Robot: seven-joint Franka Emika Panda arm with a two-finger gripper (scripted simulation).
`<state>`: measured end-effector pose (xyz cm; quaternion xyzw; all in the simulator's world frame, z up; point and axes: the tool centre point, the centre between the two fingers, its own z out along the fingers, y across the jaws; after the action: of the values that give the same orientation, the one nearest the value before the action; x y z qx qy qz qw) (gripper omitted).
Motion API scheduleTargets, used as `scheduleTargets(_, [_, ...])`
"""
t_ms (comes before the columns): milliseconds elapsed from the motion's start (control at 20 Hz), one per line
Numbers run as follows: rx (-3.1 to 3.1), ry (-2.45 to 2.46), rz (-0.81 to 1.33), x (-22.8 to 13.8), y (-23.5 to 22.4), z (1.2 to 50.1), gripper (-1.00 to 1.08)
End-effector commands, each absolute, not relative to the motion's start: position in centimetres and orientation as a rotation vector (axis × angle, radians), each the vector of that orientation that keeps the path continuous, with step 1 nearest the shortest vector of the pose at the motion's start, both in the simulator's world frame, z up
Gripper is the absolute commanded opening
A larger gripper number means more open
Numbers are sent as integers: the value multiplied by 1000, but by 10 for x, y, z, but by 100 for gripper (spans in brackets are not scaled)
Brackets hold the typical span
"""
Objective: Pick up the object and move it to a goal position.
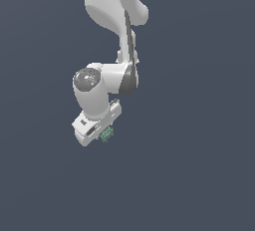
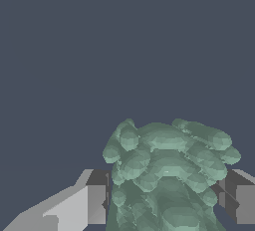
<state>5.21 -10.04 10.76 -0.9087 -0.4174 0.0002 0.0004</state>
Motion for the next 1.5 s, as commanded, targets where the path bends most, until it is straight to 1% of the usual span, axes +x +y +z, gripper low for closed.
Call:
scheduleTargets(0, [-2854,-1311,0,58,-102,130,-100])
scheduleTargets(500, [-2854,-1311,-1,87,-111,226,-100])
scheduleTargets(750, [-2854,-1311,-1,100,-115,266,-100])
scheduleTargets(1100, [-2854,-1310,-1,114,-119,307,-100])
scheduleTargets(1450, [-2855,-1310,0,125,-122,337,-100])
